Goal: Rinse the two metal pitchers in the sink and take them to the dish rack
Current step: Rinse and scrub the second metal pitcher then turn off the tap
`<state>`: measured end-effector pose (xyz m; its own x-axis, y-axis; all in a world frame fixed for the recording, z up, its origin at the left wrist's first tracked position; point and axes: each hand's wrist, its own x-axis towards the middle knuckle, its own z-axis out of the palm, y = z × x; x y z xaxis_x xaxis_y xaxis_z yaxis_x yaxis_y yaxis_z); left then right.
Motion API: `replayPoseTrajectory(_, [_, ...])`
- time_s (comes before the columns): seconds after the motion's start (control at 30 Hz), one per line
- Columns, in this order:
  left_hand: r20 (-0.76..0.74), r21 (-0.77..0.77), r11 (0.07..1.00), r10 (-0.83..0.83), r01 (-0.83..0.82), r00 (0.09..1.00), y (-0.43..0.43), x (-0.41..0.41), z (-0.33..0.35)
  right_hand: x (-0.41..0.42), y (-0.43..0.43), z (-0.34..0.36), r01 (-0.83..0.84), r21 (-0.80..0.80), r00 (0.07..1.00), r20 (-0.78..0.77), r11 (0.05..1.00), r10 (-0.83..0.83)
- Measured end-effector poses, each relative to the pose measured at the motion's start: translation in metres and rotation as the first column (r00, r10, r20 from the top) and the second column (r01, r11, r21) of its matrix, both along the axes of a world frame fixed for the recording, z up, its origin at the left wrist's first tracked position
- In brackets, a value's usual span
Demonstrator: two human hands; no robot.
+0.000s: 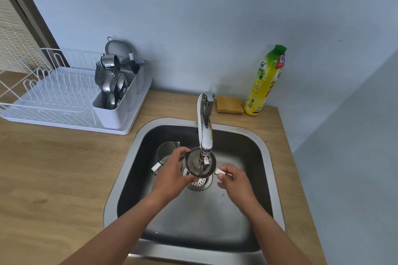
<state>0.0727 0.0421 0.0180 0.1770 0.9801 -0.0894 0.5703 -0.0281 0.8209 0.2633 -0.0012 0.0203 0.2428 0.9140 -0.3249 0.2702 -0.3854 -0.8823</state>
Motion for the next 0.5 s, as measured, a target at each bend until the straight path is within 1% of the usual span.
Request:
replayPoseTrajectory(0.13, [-0.086,0.130,0.991,-0.005,0.016,0.996,-0.003,-0.009,0.017,-0.012,0.004,-0.007,0.018,0.038,0.990,-0.141,0.999,-0.013])
replayPoseTrajectory(0.23, [-0.101,0.187,0.982,-0.015,0.034,0.995,-0.005,-0.017,0.025,-0.019,0.005,-0.011,-0.004,0.028,0.984,-0.178,1.000,0.009])
replayPoseTrajectory(0.33, [-0.094,0.181,0.983,-0.005,0.022,0.996,-0.006,-0.023,0.027,-0.025,0.004,-0.009,-0.034,-0.005,0.980,-0.198,0.999,0.032])
replayPoseTrajectory(0.5, [-0.173,0.107,0.994,0.044,-0.025,0.984,-0.006,-0.024,0.030,-0.032,-0.003,-0.009,-0.084,-0.093,0.979,-0.191,0.992,0.065])
